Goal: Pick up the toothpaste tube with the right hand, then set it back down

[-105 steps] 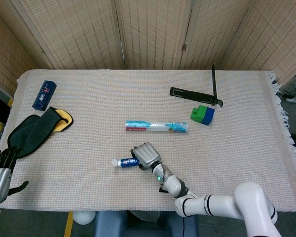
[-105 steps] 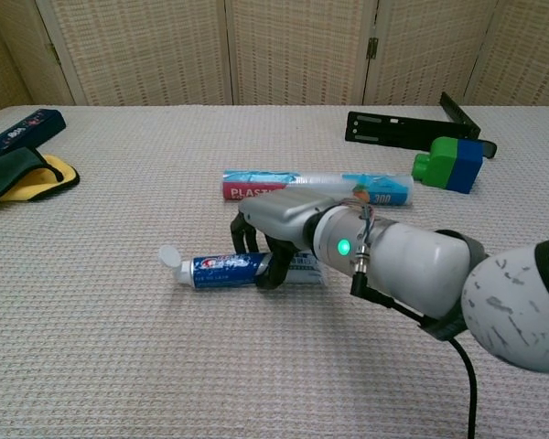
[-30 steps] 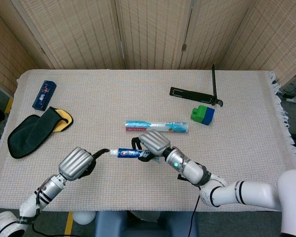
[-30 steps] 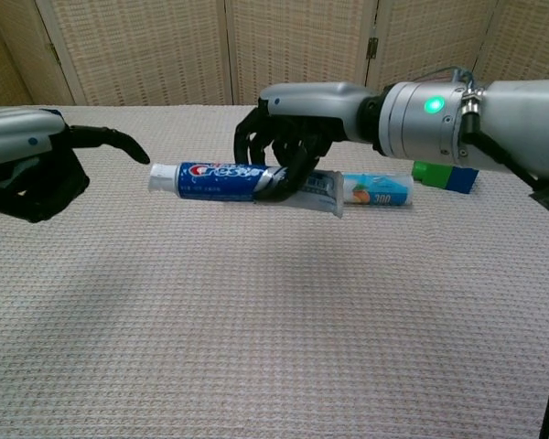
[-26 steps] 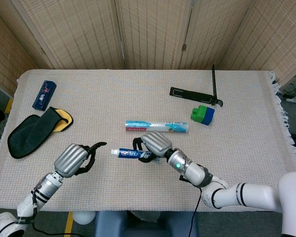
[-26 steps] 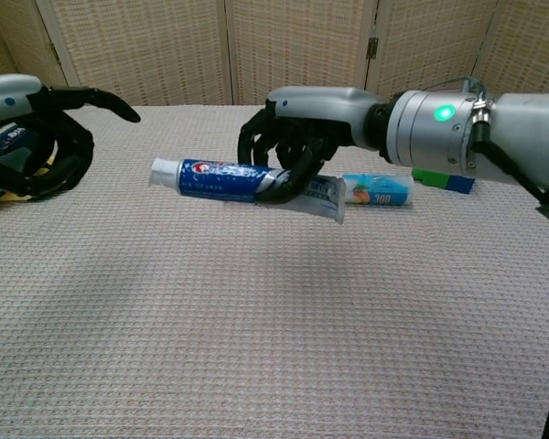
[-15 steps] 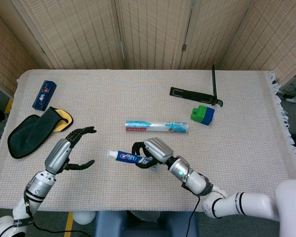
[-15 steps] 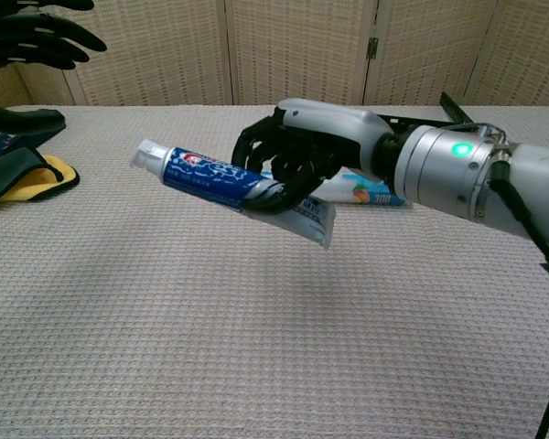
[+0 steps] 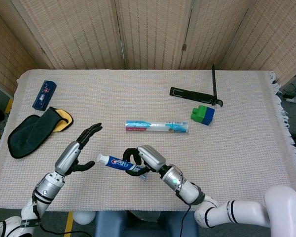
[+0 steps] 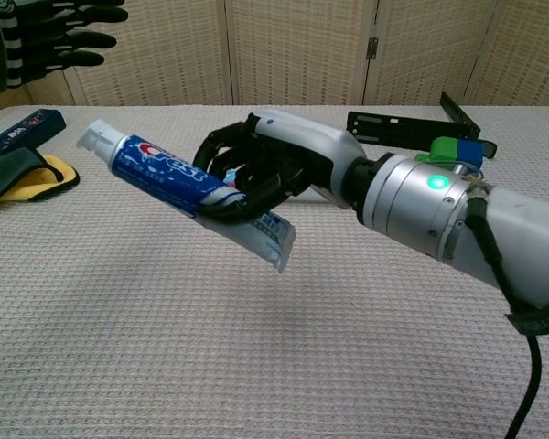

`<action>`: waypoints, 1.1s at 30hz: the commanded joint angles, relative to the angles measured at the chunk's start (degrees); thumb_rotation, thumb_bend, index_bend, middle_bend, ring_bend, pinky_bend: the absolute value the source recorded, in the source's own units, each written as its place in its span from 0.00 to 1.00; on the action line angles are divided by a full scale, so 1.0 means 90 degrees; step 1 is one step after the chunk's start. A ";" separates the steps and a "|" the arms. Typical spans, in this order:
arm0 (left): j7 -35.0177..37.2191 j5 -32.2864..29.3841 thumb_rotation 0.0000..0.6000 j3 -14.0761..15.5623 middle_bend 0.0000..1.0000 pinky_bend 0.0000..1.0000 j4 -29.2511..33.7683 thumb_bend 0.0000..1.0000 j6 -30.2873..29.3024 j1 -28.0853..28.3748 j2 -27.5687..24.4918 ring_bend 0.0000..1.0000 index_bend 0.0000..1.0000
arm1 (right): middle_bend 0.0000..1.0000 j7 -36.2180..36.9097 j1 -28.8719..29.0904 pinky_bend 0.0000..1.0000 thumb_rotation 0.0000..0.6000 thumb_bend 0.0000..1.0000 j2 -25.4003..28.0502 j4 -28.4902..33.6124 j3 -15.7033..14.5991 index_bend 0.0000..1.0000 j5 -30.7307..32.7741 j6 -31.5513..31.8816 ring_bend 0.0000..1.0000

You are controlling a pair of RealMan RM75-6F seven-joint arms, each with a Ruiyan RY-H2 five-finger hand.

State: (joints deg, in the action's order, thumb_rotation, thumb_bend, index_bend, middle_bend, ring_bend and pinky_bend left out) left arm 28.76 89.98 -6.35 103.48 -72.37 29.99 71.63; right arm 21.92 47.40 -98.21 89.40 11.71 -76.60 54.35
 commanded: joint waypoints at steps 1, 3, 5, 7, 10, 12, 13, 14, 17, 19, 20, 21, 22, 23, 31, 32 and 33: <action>-0.0151 -0.0069 0.13 -0.0051 0.04 0.00 -0.0018 0.12 0.0005 0.0032 0.0176 0.00 0.05 | 0.64 0.0079 -0.0020 0.63 1.00 0.48 -0.0123 -0.0057 0.0008 0.74 -0.0065 0.0042 0.72; -0.0233 -0.0106 0.13 -0.0079 0.03 0.00 -0.0033 0.12 -0.0009 0.0042 0.0293 0.00 0.05 | 0.64 0.0140 -0.0034 0.63 1.00 0.48 -0.0200 -0.0070 0.0029 0.74 -0.0082 0.0069 0.72; -0.0312 -0.0140 0.14 -0.0102 0.03 0.00 -0.0053 0.12 -0.0002 0.0060 0.0391 0.00 0.04 | 0.64 0.0216 -0.0043 0.63 1.00 0.48 -0.0247 -0.0060 0.0047 0.74 -0.0099 0.0070 0.72; -0.0356 -0.0175 0.14 -0.0112 0.03 0.00 -0.0054 0.12 0.0043 0.0085 0.0446 0.00 0.04 | 0.64 0.0262 -0.0044 0.63 1.00 0.48 -0.0278 -0.0048 0.0072 0.74 -0.0094 0.0060 0.71; -0.0394 -0.0217 0.14 -0.0139 0.03 0.00 -0.0088 0.12 0.0084 0.0121 0.0545 0.00 0.04 | 0.64 0.0297 -0.0042 0.63 1.00 0.48 -0.0305 -0.0014 0.0110 0.75 -0.0094 0.0042 0.71; -0.0431 -0.0244 0.13 -0.0165 0.03 0.00 -0.0145 0.12 0.0092 0.0143 0.0629 0.00 0.04 | 0.64 0.0316 -0.0046 0.63 1.00 0.48 -0.0332 -0.0010 0.0130 0.75 -0.0091 0.0040 0.71; -0.0458 -0.0256 0.14 -0.0176 0.03 0.00 -0.0174 0.12 0.0092 0.0150 0.0668 0.00 0.04 | 0.64 0.0322 -0.0051 0.63 1.00 0.48 -0.0347 -0.0014 0.0138 0.75 -0.0082 0.0042 0.71; -0.0479 -0.0265 0.14 -0.0181 0.03 0.00 -0.0200 0.12 0.0097 0.0158 0.0702 0.00 0.03 | 0.64 0.0326 -0.0056 0.63 1.00 0.48 -0.0357 -0.0006 0.0150 0.75 -0.0082 0.0052 0.71; -0.0448 -0.0325 0.13 -0.0214 0.03 0.00 -0.0228 0.12 0.0103 0.0175 0.0828 0.00 0.03 | 0.64 0.0303 -0.0058 0.63 1.00 0.48 -0.0422 -0.0017 0.0186 0.75 -0.0031 0.0044 0.71; -0.0462 -0.0340 0.13 -0.0237 0.03 0.00 -0.0265 0.12 0.0077 0.0181 0.0929 0.00 0.03 | 0.64 0.0266 -0.0055 0.63 1.00 0.48 -0.0477 -0.0033 0.0216 0.75 -0.0001 0.0049 0.72; -0.0512 -0.0326 0.14 -0.0244 0.03 0.00 -0.0297 0.12 0.0047 0.0183 0.0993 0.00 0.03 | 0.64 0.0244 -0.0053 0.63 1.00 0.48 -0.0516 -0.0045 0.0234 0.75 0.0023 0.0052 0.72; -0.0558 -0.0311 0.13 -0.0245 0.03 0.00 -0.0320 0.12 0.0024 0.0185 0.1043 0.00 0.03 | 0.64 0.0230 -0.0050 0.63 1.00 0.48 -0.0545 -0.0053 0.0246 0.75 0.0039 0.0049 0.72; -0.0597 -0.0298 0.14 -0.0245 0.03 0.00 -0.0335 0.12 0.0002 0.0184 0.1093 0.00 0.03 | 0.64 0.0217 -0.0046 0.63 1.00 0.48 -0.0571 -0.0062 0.0260 0.75 0.0052 0.0048 0.72; -0.0622 -0.0280 0.13 -0.0242 0.02 0.00 -0.0342 0.12 -0.0018 0.0186 0.1150 0.00 0.03 | 0.64 0.0192 -0.0043 0.63 1.00 0.48 -0.0610 -0.0081 0.0278 0.75 0.0067 0.0056 0.72; -0.0457 -0.0343 0.13 -0.0275 0.01 0.00 -0.0294 0.12 0.0021 0.0221 0.1330 0.00 0.02 | 0.65 0.0188 -0.0060 0.63 1.00 0.48 -0.0816 -0.0183 0.0345 0.75 0.0046 0.0151 0.71; -0.0396 -0.0360 0.13 -0.0276 0.01 0.00 -0.0276 0.12 0.0040 0.0223 0.1332 0.00 0.01 | 0.65 0.0196 -0.0066 0.63 1.00 0.48 -0.0838 -0.0199 0.0345 0.75 0.0025 0.0169 0.71; -0.0354 -0.0377 0.13 -0.0280 0.00 0.00 -0.0261 0.12 0.0044 0.0221 0.1338 0.00 0.01 | 0.65 0.0211 -0.0070 0.63 1.00 0.48 -0.0847 -0.0215 0.0342 0.75 0.0007 0.0176 0.71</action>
State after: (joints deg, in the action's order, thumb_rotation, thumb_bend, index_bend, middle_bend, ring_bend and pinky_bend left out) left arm 25.23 86.78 -8.82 100.96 -72.09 31.97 83.58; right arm 23.74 46.82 -105.75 87.56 14.79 -76.46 55.88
